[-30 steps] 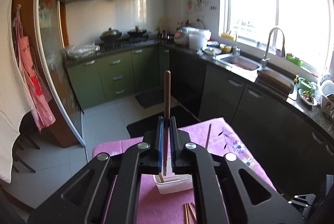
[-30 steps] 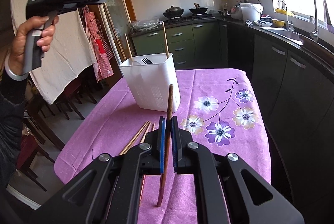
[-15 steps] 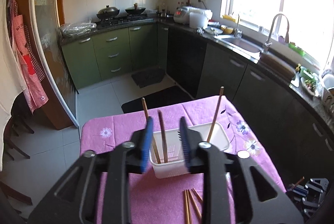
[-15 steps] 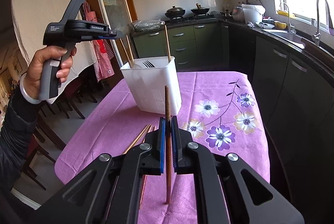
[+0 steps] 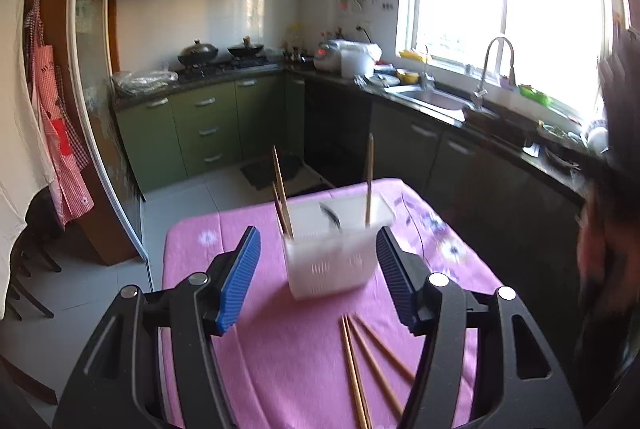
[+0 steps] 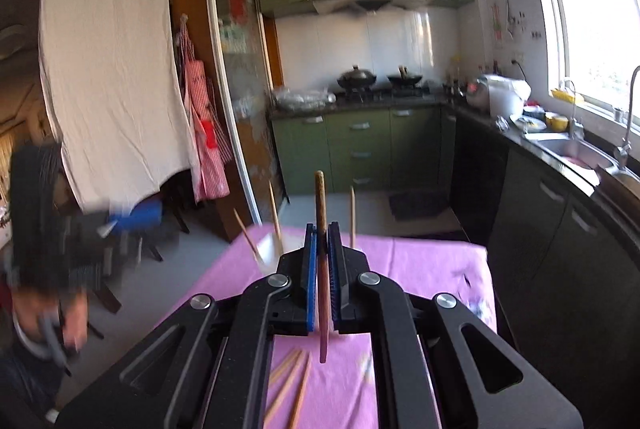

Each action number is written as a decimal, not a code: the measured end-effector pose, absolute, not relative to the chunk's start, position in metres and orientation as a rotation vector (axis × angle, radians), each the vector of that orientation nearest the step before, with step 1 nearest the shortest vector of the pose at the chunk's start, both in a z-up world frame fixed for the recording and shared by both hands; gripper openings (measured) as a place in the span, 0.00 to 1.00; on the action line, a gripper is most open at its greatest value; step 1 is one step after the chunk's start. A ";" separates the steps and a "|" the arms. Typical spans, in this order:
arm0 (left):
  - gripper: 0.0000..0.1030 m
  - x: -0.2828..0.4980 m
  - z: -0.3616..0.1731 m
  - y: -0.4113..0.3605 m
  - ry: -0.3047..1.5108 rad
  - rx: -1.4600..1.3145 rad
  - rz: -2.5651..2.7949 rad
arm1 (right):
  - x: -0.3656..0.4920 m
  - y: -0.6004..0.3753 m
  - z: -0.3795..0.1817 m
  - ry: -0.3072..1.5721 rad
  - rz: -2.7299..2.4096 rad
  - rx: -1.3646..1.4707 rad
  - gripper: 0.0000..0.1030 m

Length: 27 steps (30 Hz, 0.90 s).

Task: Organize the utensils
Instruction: 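Lower the chopstick into the white holder and open the right gripper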

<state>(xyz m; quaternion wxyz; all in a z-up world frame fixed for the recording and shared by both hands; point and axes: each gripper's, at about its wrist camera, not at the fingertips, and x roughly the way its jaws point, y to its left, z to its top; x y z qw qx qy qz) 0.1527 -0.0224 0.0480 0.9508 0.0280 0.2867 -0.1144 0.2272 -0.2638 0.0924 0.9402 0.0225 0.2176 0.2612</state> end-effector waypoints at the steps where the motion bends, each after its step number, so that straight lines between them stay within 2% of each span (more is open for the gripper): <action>1: 0.56 0.149 0.044 -0.022 0.592 0.058 -0.236 | 0.236 -0.260 0.102 0.433 0.535 0.053 0.06; 6: 0.56 0.139 0.027 -0.012 0.632 0.048 -0.238 | 0.272 -0.246 0.135 0.388 0.510 0.086 0.06; 10: 0.56 0.135 0.018 -0.004 0.652 0.035 -0.237 | 0.300 -0.234 0.140 0.403 0.471 0.079 0.06; 20: 0.56 0.132 0.002 0.000 0.697 0.026 -0.242 | 0.349 -0.201 0.069 0.573 0.438 0.006 0.06; 27: 0.56 0.130 0.002 -0.004 0.704 0.031 -0.244 | 0.349 -0.191 0.051 0.605 0.455 -0.019 0.06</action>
